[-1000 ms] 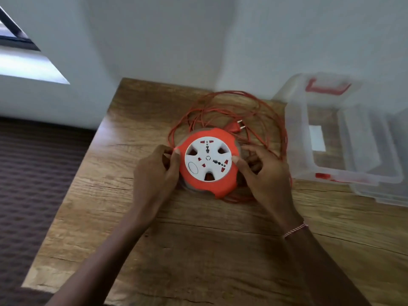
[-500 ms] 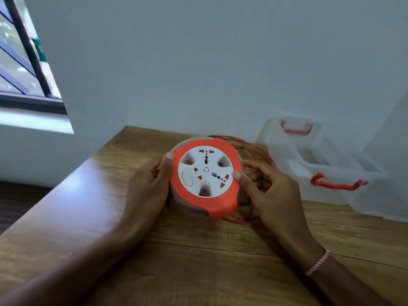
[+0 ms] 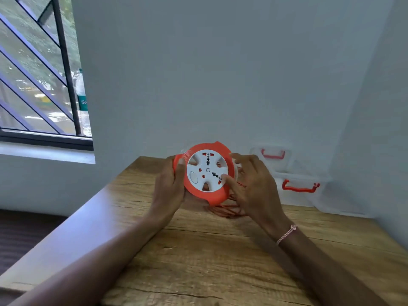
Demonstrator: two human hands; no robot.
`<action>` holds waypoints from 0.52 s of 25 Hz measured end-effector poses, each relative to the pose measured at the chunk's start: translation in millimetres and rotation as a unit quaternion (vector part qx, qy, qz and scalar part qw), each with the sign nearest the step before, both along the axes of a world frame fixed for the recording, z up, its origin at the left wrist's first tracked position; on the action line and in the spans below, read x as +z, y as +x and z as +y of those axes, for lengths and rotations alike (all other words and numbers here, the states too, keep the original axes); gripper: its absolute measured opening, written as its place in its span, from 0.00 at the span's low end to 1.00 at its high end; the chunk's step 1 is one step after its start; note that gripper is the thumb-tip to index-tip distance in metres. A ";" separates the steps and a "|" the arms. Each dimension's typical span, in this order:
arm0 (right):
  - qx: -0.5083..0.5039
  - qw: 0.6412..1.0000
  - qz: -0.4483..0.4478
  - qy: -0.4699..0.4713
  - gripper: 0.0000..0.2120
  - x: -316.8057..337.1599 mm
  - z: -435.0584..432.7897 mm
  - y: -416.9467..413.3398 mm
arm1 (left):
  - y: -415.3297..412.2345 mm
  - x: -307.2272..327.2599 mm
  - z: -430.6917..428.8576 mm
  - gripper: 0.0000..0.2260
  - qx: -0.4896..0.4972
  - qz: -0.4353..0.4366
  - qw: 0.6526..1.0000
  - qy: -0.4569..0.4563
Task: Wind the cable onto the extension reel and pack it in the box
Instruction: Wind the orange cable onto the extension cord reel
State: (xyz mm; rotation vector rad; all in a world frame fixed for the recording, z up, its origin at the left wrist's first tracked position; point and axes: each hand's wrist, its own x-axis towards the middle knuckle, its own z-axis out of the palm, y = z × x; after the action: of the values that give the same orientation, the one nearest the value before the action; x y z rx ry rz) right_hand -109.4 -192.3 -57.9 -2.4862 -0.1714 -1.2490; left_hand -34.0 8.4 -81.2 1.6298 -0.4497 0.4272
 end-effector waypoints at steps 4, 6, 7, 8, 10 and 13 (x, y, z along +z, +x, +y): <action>-0.046 0.976 -0.044 -0.209 0.25 5.9 19.8 -12.0 | -7.9 5.9 -4.8 0.14 0.009 -0.036 0.999 -0.030; -0.068 0.965 -0.028 -0.253 0.26 5.0 21.0 -12.4 | -7.4 4.0 -8.6 0.14 0.010 -0.054 0.998 -0.018; -0.072 0.962 -0.018 -0.263 0.27 5.7 20.3 -10.5 | -6.7 4.2 -11.2 0.14 0.013 -0.062 0.998 -0.006; -0.073 0.960 -0.013 -0.269 0.28 7.0 19.4 -8.6 | -5.9 5.0 -14.1 0.13 0.019 -0.071 0.997 0.003; -0.072 0.956 -0.018 -0.285 0.29 15.2 17.9 0.3 | -3.3 12.0 -19.8 0.09 0.025 -0.086 0.996 0.004; -0.064 0.953 -0.022 -0.294 0.28 37.0 14.7 18.3 | 9.2 27.4 -25.9 0.07 0.023 -0.068 0.997 -0.002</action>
State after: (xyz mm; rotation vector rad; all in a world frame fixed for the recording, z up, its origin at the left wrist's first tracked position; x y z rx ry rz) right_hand -91.1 -177.6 -20.9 -3.0088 -0.4597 -1.4749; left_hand -24.8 -17.5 -53.8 1.6164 -0.5139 0.5749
